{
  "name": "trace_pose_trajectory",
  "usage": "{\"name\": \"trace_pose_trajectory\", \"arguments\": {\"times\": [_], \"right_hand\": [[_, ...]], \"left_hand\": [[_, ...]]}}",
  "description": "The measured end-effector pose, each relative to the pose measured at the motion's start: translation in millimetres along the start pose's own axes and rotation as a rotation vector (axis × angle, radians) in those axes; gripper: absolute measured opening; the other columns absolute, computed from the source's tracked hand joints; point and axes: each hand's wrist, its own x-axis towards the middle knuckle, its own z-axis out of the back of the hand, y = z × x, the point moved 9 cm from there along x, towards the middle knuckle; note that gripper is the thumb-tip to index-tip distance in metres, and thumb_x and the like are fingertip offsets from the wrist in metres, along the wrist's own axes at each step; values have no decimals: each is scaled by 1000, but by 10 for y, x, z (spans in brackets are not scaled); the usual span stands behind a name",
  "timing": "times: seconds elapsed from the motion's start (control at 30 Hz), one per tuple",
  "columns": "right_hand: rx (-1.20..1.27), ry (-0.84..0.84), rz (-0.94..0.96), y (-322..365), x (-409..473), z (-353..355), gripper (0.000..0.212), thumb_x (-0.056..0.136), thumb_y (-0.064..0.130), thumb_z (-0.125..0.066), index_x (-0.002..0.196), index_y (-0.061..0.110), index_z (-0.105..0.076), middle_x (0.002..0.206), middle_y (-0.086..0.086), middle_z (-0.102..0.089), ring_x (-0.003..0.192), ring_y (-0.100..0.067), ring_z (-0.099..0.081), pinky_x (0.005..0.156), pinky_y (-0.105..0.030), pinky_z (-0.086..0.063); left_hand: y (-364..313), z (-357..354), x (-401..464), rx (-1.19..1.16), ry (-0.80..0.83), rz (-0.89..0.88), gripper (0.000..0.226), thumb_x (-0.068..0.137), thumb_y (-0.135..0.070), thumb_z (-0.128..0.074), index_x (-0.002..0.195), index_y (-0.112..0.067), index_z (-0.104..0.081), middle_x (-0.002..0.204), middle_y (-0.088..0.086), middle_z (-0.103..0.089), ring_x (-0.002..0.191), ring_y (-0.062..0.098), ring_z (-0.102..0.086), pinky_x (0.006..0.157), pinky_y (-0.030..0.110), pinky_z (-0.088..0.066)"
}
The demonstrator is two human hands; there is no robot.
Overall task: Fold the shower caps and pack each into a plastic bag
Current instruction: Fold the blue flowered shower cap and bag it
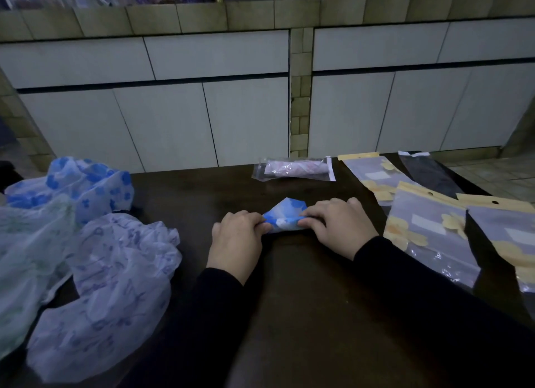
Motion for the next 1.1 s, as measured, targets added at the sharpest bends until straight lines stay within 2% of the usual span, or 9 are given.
{"name": "trace_pose_trajectory", "arguments": {"times": [0.1, 0.2, 0.27, 0.43, 0.5, 0.6, 0.7, 0.87, 1.1], "right_hand": [[71, -23, -40, -15, 1, -1, 31, 97, 47, -44, 121, 35, -58, 118, 10, -62, 110, -11, -53, 94, -33, -32], [142, -43, -87, -55, -3, -6, 19, 95, 47, -47, 108, 36, -56, 92, 10, -62, 94, -10, -56, 92, -32, -33], [139, -71, -111, -68, -8, -1, 17, 94, 47, -48, 105, 36, -55, 87, 11, -60, 88, -9, -54, 89, -32, -33], [8, -189, -91, -33, -26, 61, 28, 92, 54, -48, 113, 38, -58, 103, 11, -59, 97, -10, -49, 83, -31, -32], [-13, -248, -35, -1, -23, 94, 29, 91, 54, -50, 114, 39, -60, 109, 11, -55, 101, -10, -47, 83, -30, -34], [-49, -295, 59, 84, -31, 120, 24, 92, 47, -52, 110, 36, -66, 111, 13, -58, 100, -11, -47, 82, -31, -33], [-77, -236, 50, 74, -17, 73, 28, 96, 45, -46, 112, 35, -66, 107, 14, -61, 95, -11, -49, 82, -33, -31], [-66, -100, -5, 27, -15, -23, 39, 93, 56, -43, 124, 38, -58, 103, 14, -56, 94, -9, -49, 87, -34, -34], [-76, -58, -4, 21, -8, -25, 39, 93, 56, -43, 127, 39, -56, 107, 13, -57, 97, -10, -49, 89, -34, -34]], "left_hand": [[18, 6, 3, -81, 9, 19, 15, 99, -35, -45, 104, -32, -58, 104, -9, -60, 90, 9, -41, 80, 28, -26], [30, 18, 15, -129, 14, 39, 5, 98, -34, -46, 93, -34, -48, 92, -11, -54, 85, 8, -40, 78, 28, -23], [35, -4, 25, -114, 24, 57, 7, 98, -34, -45, 92, -34, -48, 88, -12, -51, 86, 10, -41, 78, 28, -23], [37, 55, 1, 9, -116, 42, 12, 96, -37, -51, 101, -32, -60, 105, -9, -41, 108, 13, -39, 86, 31, -19], [-53, 88, -29, 46, -170, -36, 17, 96, -34, -51, 110, -32, -61, 112, -8, -42, 110, 12, -37, 91, 32, -20], [-210, 44, -49, 109, -155, -149, 26, 97, -21, -47, 116, -32, -60, 115, -9, -49, 108, 12, -39, 85, 29, -21], [-155, -5, -42, 44, -103, -111, 29, 96, -19, -45, 117, -29, -63, 116, -9, -54, 107, 13, -43, 87, 27, -29], [-85, -47, -41, 48, -45, -68, 39, 89, -48, -59, 123, -31, -61, 117, -11, -52, 111, 9, -44, 94, 31, -29], [-81, -34, -15, 49, -35, -59, 31, 95, -41, -52, 123, -32, -61, 108, -10, -53, 106, 12, -46, 92, 31, -25]]}}
